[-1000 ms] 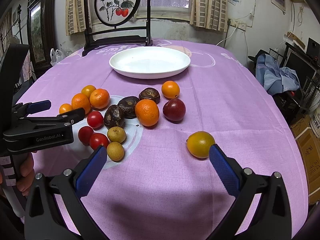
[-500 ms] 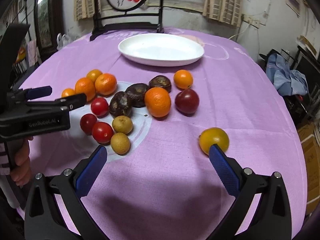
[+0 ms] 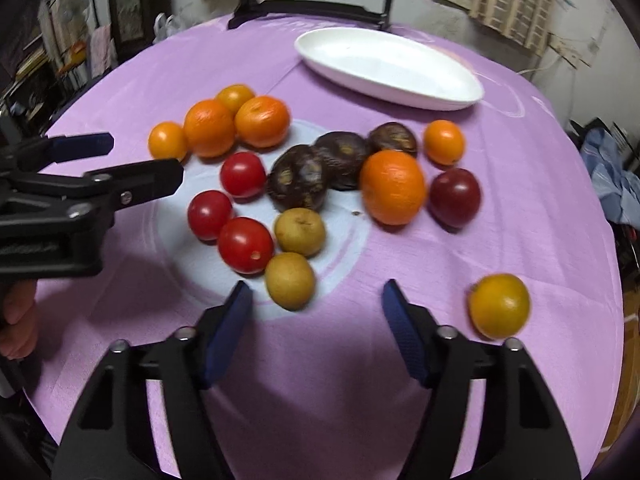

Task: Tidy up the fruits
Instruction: 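Grasp a small yellow-brown fruit with the right tool while the left tool grasps a red cherry tomato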

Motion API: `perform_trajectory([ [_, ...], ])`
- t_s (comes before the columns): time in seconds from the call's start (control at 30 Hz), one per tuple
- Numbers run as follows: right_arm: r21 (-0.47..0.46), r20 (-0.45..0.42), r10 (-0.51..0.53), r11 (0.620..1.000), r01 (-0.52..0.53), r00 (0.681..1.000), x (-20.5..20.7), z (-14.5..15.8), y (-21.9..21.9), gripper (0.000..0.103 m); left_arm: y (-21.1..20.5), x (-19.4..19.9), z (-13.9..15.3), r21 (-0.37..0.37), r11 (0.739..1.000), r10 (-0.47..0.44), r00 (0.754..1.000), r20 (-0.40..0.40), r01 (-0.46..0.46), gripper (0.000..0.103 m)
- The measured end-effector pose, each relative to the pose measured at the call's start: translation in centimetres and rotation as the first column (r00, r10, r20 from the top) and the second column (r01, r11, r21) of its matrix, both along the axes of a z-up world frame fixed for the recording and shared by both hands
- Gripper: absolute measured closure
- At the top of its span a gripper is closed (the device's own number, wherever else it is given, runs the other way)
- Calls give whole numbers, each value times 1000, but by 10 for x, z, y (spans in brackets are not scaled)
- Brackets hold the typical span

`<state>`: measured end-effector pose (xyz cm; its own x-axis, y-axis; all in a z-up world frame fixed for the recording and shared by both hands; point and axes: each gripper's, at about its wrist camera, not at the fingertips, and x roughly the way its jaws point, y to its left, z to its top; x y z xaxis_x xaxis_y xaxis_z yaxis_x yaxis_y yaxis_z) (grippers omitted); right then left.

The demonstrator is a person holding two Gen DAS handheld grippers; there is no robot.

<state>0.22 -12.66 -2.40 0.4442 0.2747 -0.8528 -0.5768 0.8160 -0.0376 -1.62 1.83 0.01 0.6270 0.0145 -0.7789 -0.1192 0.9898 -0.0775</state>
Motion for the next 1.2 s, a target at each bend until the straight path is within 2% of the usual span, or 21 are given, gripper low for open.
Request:
perform_trajectory([
  [0.1,12,-22,26,1000,-26,999,3,1,3,51,-1,-3,-1,3,1000,-7,1000,-12,7,2],
  [0.2,36,-43,69,997,-67,997,2,2,4,73,-7,-6,-4,14,999,-28,999,-23,29,2],
  [0.27,44,-45,76,996,-74,996,1,3,4,78,-10,-7,-5,21,999,-47,999,-28,47,2],
  [0.47,128,-68,79,989,-70,995,-4,10,-18,78,-16,-15,-9,30,992,-122,992,-43,124,3],
  [0.63,171,-35,65,984,-58,997,-12,19,-37,78,-14,-13,-13,3,988,-151,986,-73,152,11],
  [0.77,197,-26,65,979,-59,998,-18,22,-46,78,-22,-3,-21,4,985,-168,979,-112,170,30],
  [0.83,206,-20,66,977,-60,998,-20,24,-50,78,-25,3,-26,-17,985,-170,976,-137,169,31],
  [0.93,215,-14,60,975,-56,998,-21,28,-57,78,-34,5,-26,4,985,-173,976,-133,175,33],
  [1.0,221,-12,54,974,-50,998,-21,28,-61,78,-40,7,-26,11,982,-186,974,-131,189,42],
  [1.07,227,-13,52,973,-48,999,-21,28,-64,78,-46,10,-25,22,980,-192,972,-133,197,43],
  [1.2,236,-15,57,970,-52,998,-22,28,-66,78,-52,21,-25,41,977,-201,972,-122,208,61],
])
